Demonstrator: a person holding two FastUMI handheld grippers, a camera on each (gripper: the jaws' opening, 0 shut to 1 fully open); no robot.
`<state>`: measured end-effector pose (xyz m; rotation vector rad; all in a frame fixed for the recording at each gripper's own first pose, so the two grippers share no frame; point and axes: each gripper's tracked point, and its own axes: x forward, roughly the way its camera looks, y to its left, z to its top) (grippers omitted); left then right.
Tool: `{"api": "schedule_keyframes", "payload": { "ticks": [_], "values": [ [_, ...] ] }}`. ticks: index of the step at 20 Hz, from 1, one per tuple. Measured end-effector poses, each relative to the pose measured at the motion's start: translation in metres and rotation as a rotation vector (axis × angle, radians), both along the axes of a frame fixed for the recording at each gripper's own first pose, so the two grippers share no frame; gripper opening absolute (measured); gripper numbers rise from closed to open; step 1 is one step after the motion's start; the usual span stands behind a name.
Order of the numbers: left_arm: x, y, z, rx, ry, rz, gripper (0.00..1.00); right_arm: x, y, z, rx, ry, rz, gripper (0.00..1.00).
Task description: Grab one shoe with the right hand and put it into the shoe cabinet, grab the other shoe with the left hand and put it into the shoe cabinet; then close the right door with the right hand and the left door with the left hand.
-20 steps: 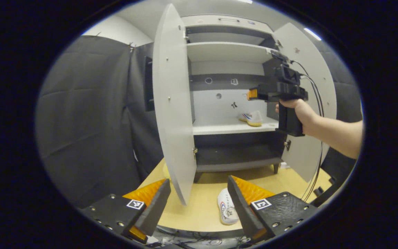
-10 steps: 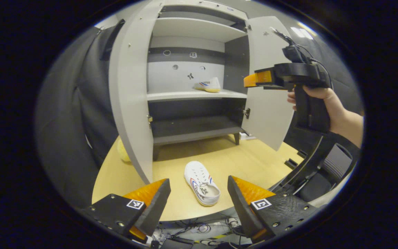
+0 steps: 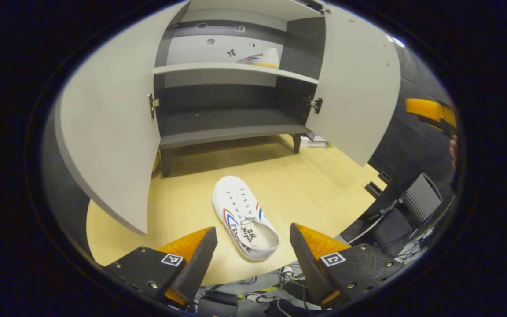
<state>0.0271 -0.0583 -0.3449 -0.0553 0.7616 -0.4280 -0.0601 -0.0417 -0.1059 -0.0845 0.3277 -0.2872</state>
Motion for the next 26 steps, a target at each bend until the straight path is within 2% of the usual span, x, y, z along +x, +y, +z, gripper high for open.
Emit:
{"api": "schedule_keyframes", "payload": {
  "ticks": [2, 3, 7, 14, 17, 18, 19, 20, 22, 23, 24, 25, 26],
  "values": [
    [0.017, 0.001, -0.020, 0.014, 0.043, 0.026, 0.94, -0.019, -0.011, -0.008, 0.007, 0.017, -0.032, 0.98],
    [0.025, 0.001, -0.029, 0.015, 0.064, 0.036, 0.96, -0.027, -0.017, -0.012, 0.003, 0.027, -0.043, 0.98],
    [0.041, 0.006, -0.062, 0.029, 0.120, 0.085, 0.93, -0.045, -0.020, -0.028, 0.018, 0.076, -0.022, 0.98],
    [0.053, 0.006, -0.093, -0.017, 0.236, 0.167, 0.94, -0.027, -0.030, -0.034, 0.007, 0.105, 0.017, 0.99],
    [0.056, 0.007, -0.104, -0.019, 0.278, 0.202, 0.74, -0.017, -0.031, -0.036, 0.006, 0.101, 0.042, 0.99],
    [0.056, 0.007, -0.106, -0.022, 0.287, 0.204, 0.74, -0.014, -0.028, -0.036, 0.015, 0.101, 0.054, 0.99],
    [0.057, 0.007, -0.108, -0.020, 0.292, 0.201, 0.74, -0.011, -0.028, -0.037, 0.019, 0.096, 0.061, 0.94],
    [0.057, 0.006, -0.109, -0.015, 0.298, 0.197, 0.75, -0.008, -0.029, -0.036, 0.019, 0.092, 0.064, 0.99],
    [0.057, 0.001, -0.113, -0.021, 0.328, 0.198, 0.75, -0.001, -0.030, -0.037, 0.019, 0.080, 0.069, 0.99],
    [0.058, -0.004, -0.113, -0.040, 0.340, 0.221, 0.65, 0.002, -0.031, -0.038, 0.024, 0.070, 0.070, 0.99],
    [0.058, -0.004, -0.114, -0.040, 0.356, 0.239, 0.56, 0.005, -0.031, -0.036, 0.028, 0.060, 0.071, 0.94],
    [0.058, -0.003, -0.114, -0.032, 0.356, 0.237, 0.47, 0.006, -0.033, -0.036, 0.030, 0.049, 0.067, 0.99],
    [0.057, -0.003, -0.113, -0.024, 0.359, 0.227, 0.49, 0.007, -0.038, -0.037, 0.030, 0.040, 0.058, 0.99]
  ]
}}
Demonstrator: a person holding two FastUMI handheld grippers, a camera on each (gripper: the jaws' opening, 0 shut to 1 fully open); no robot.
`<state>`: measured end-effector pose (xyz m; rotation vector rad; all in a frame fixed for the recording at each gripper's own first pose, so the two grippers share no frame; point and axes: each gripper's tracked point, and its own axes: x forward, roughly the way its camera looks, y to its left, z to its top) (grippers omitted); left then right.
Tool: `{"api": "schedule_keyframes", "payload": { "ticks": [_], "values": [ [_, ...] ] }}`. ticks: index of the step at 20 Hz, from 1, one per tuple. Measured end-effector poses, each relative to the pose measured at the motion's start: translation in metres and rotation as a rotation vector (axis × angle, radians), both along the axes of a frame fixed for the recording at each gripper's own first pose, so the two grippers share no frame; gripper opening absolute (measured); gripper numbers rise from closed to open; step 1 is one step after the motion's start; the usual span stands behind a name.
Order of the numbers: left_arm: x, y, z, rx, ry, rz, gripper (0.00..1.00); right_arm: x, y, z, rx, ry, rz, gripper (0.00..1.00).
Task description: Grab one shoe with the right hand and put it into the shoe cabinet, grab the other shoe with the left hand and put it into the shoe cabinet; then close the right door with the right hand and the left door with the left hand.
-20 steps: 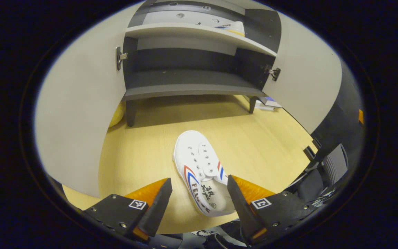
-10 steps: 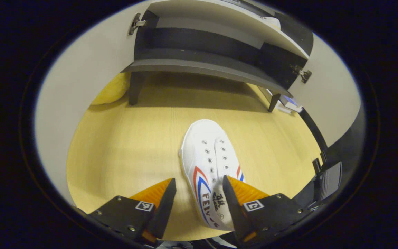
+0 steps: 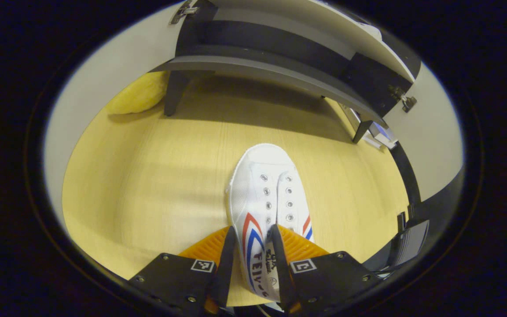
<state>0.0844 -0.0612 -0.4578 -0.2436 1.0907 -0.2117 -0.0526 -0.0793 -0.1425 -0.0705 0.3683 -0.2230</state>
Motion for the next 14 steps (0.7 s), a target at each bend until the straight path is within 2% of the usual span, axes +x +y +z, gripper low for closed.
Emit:
{"api": "schedule_keyframes", "payload": {
  "ticks": [2, 3, 5, 7, 9, 10, 12, 13, 14],
  "values": [
    [-0.006, 0.000, -0.002, -0.002, 0.034, -0.005, 0.47, -0.002, -0.008, -0.004, 0.007, -0.005, -0.020, 0.99],
    [-0.007, -0.001, -0.001, -0.011, 0.052, 0.015, 0.45, -0.005, -0.013, -0.007, 0.008, -0.004, -0.029, 0.99],
    [-0.006, 0.002, -0.003, -0.001, 0.059, 0.056, 0.47, -0.006, -0.029, -0.008, 0.013, -0.006, -0.065, 0.99],
    [-0.007, 0.000, -0.002, 0.011, 0.056, 0.067, 0.31, -0.007, -0.042, -0.008, 0.036, -0.015, -0.093, 0.99],
    [-0.006, 0.003, 0.000, 0.041, 0.043, 0.063, 0.21, -0.006, -0.056, -0.013, 0.037, -0.008, -0.111, 0.99],
    [-0.004, 0.006, 0.000, 0.063, 0.037, 0.051, 0.21, -0.006, -0.063, -0.014, 0.030, -0.003, -0.116, 0.99],
    [-0.003, 0.003, -0.001, 0.065, 0.031, 0.047, 0.12, -0.002, -0.077, -0.014, 0.015, -0.002, -0.127, 0.99],
    [-0.004, 0.005, 0.001, 0.069, 0.026, 0.039, 0.12, 0.001, -0.085, -0.011, 0.007, -0.008, -0.138, 0.94],
    [-0.002, 0.005, 0.004, 0.068, 0.024, 0.043, 0.12, 0.004, -0.092, -0.007, 0.007, -0.016, -0.149, 0.99]
  ]
}}
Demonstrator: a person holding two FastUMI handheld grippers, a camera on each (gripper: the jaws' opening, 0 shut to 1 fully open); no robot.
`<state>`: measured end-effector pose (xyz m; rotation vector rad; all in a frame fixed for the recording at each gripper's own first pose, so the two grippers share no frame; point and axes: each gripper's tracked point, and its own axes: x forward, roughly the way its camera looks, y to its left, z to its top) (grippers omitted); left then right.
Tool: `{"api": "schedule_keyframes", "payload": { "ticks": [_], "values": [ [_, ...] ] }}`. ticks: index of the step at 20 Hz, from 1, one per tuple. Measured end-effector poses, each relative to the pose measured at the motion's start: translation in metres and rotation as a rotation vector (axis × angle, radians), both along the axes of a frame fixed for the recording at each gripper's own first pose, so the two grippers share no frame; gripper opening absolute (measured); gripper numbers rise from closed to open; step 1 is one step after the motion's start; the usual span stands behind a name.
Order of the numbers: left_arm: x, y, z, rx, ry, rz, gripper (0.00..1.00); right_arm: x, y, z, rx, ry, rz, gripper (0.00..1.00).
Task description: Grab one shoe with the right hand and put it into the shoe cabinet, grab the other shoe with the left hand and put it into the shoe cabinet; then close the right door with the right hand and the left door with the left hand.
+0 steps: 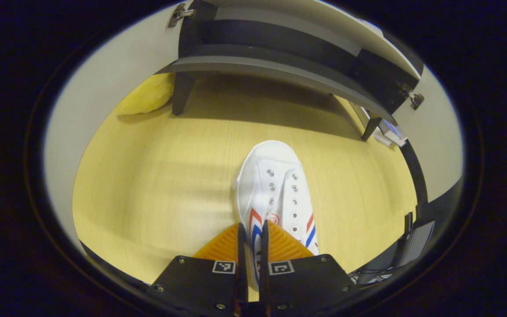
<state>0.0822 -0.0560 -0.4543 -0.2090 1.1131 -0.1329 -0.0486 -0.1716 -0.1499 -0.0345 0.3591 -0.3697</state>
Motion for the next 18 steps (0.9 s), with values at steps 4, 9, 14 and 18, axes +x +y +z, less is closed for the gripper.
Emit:
{"api": "schedule_keyframes", "payload": {
  "ticks": [4, 9, 14, 18],
  "values": [
    [0.008, 0.008, 0.016, 0.037, -0.059, 0.020, 0.09, 0.012, -0.022, 0.007, 0.019, -0.024, -0.021, 0.99],
    [0.029, 0.025, 0.063, -0.012, -0.172, 0.009, 0.10, 0.027, -0.051, 0.004, -0.021, -0.029, -0.012, 0.94],
    [0.053, 0.073, 0.145, -0.060, -0.340, 0.021, 0.11, 0.048, -0.079, -0.008, -0.026, -0.016, -0.033, 0.99],
    [0.065, 0.117, 0.218, -0.052, -0.489, 0.029, 0.11, 0.072, -0.092, -0.002, -0.025, -0.045, -0.028, 0.94]
  ]
}}
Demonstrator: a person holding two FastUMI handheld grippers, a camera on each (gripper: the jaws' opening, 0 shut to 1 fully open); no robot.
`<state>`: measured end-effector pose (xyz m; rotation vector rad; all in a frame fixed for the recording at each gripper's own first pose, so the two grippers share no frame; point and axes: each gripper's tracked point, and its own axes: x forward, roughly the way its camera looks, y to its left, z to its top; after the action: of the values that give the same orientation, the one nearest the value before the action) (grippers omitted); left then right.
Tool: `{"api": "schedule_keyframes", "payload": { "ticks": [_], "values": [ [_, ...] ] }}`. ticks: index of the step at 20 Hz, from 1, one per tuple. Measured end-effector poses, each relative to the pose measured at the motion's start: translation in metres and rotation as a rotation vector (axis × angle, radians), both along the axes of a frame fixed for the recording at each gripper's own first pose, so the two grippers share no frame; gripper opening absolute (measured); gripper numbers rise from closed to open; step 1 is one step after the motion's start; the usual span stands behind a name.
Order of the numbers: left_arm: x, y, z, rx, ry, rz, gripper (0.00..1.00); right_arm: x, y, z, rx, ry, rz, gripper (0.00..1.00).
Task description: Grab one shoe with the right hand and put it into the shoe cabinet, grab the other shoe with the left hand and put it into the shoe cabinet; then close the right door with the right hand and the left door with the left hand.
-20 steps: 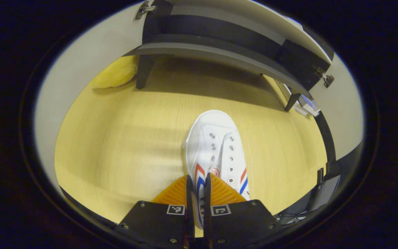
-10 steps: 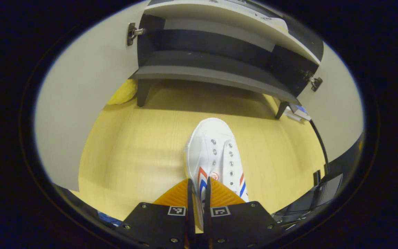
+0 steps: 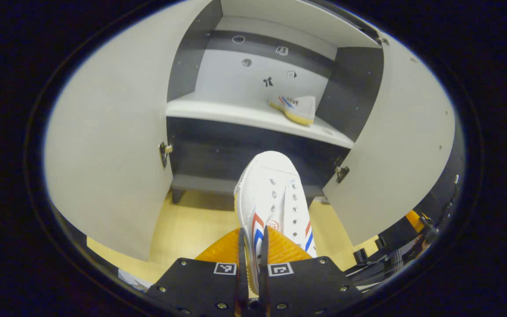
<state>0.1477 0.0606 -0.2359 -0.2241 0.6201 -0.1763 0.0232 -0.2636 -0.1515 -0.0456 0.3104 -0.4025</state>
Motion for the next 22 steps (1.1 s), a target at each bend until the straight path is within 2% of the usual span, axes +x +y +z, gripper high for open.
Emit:
{"api": "schedule_keyframes", "payload": {
  "ticks": [1, 2, 4, 5, 6, 7, 13, 19, 22],
  "values": [
    [0.002, 0.010, 0.018, 0.003, -0.030, 0.005, 0.11, 0.004, -0.002, 0.000, -0.004, -0.003, 0.003, 0.94],
    [0.000, 0.013, 0.028, 0.003, -0.052, 0.012, 0.11, 0.008, -0.003, 0.001, -0.005, -0.006, 0.003, 0.99],
    [0.001, 0.027, 0.055, -0.004, -0.090, 0.024, 0.11, 0.012, -0.005, -0.002, 0.005, -0.015, 0.000, 0.99],
    [0.000, 0.016, 0.037, -0.003, -0.111, 0.028, 0.09, 0.013, -0.005, -0.003, 0.015, -0.020, -0.004, 0.99],
    [0.000, 0.017, 0.041, -0.001, -0.130, 0.030, 0.09, 0.013, -0.005, -0.003, 0.023, -0.027, -0.008, 0.94],
    [0.001, 0.018, 0.041, -0.002, -0.148, 0.034, 0.09, 0.012, -0.007, -0.003, 0.028, -0.032, -0.013, 0.99],
    [0.001, 0.021, 0.049, 0.027, -0.233, 0.070, 0.11, 0.000, -0.028, -0.008, 0.036, -0.034, -0.057, 0.99],
    [0.000, 0.023, 0.050, -0.022, -0.279, 0.109, 0.11, -0.010, -0.054, 0.001, 0.060, -0.069, -0.131, 0.99],
    [0.002, 0.020, 0.048, -0.071, -0.254, 0.125, 0.11, -0.017, -0.065, 0.001, 0.059, -0.072, -0.166, 0.99]
  ]
}}
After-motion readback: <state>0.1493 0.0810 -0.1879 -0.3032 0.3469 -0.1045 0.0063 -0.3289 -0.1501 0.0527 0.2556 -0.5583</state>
